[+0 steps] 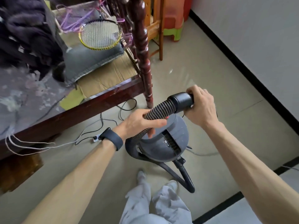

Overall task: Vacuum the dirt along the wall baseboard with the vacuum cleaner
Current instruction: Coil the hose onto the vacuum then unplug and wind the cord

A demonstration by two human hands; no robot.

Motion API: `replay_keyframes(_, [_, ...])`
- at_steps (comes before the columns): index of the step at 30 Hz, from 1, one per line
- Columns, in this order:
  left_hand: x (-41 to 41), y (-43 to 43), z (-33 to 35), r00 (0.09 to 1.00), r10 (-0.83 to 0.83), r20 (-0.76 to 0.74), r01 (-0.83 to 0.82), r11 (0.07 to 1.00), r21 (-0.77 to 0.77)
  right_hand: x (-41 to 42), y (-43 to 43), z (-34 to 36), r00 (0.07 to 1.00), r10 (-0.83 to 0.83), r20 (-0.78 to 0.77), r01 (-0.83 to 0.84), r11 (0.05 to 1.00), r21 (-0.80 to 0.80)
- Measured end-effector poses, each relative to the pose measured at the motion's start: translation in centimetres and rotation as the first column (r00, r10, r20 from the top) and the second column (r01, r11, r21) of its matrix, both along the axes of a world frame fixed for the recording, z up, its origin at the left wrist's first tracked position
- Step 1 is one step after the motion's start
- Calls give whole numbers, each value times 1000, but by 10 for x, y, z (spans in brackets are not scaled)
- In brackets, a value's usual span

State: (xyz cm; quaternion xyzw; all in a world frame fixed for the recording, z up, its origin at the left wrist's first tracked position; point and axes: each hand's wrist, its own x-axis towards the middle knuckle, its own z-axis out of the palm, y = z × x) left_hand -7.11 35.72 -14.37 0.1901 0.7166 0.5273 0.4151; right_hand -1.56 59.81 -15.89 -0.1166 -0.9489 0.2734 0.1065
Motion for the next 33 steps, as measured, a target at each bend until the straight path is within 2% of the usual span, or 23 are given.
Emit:
replay_keyframes(2, [8, -19, -6, 998, 36, -55, -40, 996, -80, -3, 10, 10, 997, -76, 16, 75, 997, 28])
replay_keyframes(5, [27, -39, -15, 978, 188, -93, -203, 959, -197, 9, 26, 10, 975, -193, 108, 186, 980, 69])
replay_keyframes(7, [36, -32, -15, 960, 278, -35, -280, 943, -180, 26, 32, -3, 934, -291, 206, 281, 957, 75])
replay_keyframes(10, [46, 14, 2, 939, 331, 90, -324, 942, -89, 52, 39, -27, 816, -503, 284, 539, 840, -60])
replay_keyframes(13, [53, 78, 16, 967, 241, 86, -240, 971, -24, 73, 46, -35, 686, -623, 376, 706, 694, -139])
replay_keyframes(16, [56, 135, 24, 974, 191, 121, -189, 982, -29, 102, 33, -36, 726, -559, 400, 687, 624, -372])
replay_keyframes(19, [55, 186, 26, 959, 195, 207, -195, 981, -23, 137, 0, -41, 821, -305, 482, 567, 533, -628])
replay_keyframes(20, [56, 202, 27, 954, 188, 233, -189, 982, -18, 147, -11, -43, 837, -228, 497, 544, 444, -712])
replay_keyframes(22, [59, 231, 28, 947, 158, 278, -160, 987, -18, 162, -24, -49, 842, -178, 509, 537, 184, -823])
replay_keyframes(24, [63, 256, 28, 946, 157, 285, -152, 988, -40, 176, -27, -62, 843, -175, 509, 525, 57, -849])
replay_keyframes(25, [62, 267, 29, 946, 177, 273, -171, 984, -45, 183, -27, -68, 847, -192, 496, 513, 45, -857])
replay_keyframes(27, [53, 288, 36, 936, 223, 271, -228, 973, -12, 197, -26, -80, 844, -248, 476, 508, 85, -857])
replay_keyframes(30, [40, 317, 53, 920, 220, 325, -251, 966, 56, 207, -19, -96, 837, -208, 506, 546, 249, -800])
replay_keyframes(33, [37, 334, 57, 953, 164, 255, -184, 982, 54, 196, -7, -99, 810, -303, 502, 586, 371, -721])
